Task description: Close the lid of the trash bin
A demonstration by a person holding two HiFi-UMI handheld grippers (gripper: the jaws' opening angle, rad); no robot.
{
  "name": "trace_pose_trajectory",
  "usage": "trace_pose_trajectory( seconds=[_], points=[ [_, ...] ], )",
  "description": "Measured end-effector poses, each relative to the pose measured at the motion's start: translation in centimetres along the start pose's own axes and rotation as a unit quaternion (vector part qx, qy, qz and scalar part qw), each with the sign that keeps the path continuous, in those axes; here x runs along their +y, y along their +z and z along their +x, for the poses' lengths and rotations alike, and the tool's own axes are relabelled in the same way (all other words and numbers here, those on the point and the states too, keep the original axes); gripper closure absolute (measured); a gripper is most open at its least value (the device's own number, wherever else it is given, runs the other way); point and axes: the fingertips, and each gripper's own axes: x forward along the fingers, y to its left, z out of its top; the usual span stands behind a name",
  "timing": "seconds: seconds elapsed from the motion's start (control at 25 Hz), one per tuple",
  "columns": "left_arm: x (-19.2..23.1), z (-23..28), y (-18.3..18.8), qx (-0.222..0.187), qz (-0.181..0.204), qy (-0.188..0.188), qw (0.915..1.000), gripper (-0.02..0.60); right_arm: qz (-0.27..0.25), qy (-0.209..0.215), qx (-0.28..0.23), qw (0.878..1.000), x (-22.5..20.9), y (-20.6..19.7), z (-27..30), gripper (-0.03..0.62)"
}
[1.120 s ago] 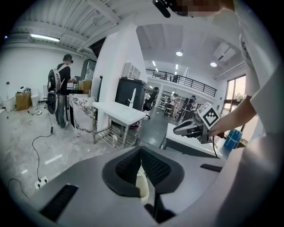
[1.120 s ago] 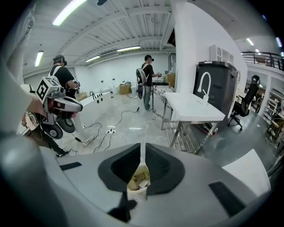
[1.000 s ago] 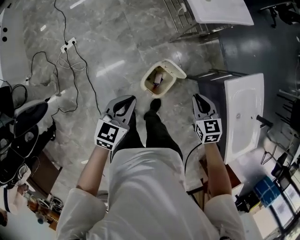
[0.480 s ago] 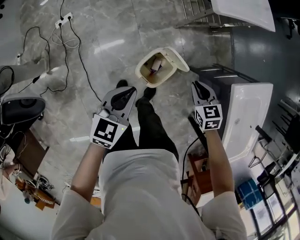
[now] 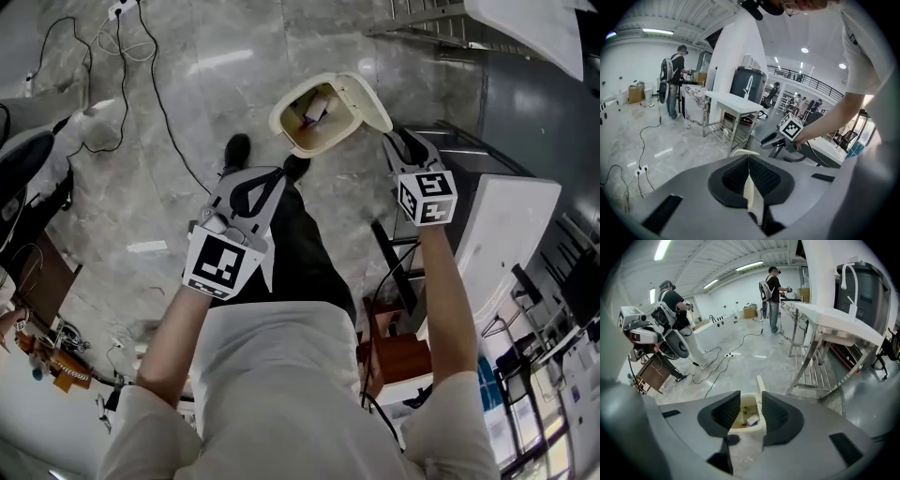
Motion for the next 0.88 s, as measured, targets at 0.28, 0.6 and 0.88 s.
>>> trace_pose_trajectory(
  seconds=[0.28, 0.6, 0.88],
  points=[
    [1.3, 0.4, -2.0, 0.004, -0.02, 0.015, 0.9997, 0.565, -0.007, -0.002, 0.049, 0.999, -1.3, -2.4, 4.2, 0.417],
    [2.9, 0.8, -4.2, 0.013, -0.04, 0.026, 0.9988, 0.565, -0.017, -0.011, 0.083, 0.996, -2.1, -4.6, 7.0, 0.391],
    [2.8, 1.1, -5.7, 0.018, -0.053, 0.017, 0.9983, 0.565, -0.019, -0.001, 0.082, 0.996, 0.1, -5.1, 7.0, 0.391]
  ],
)
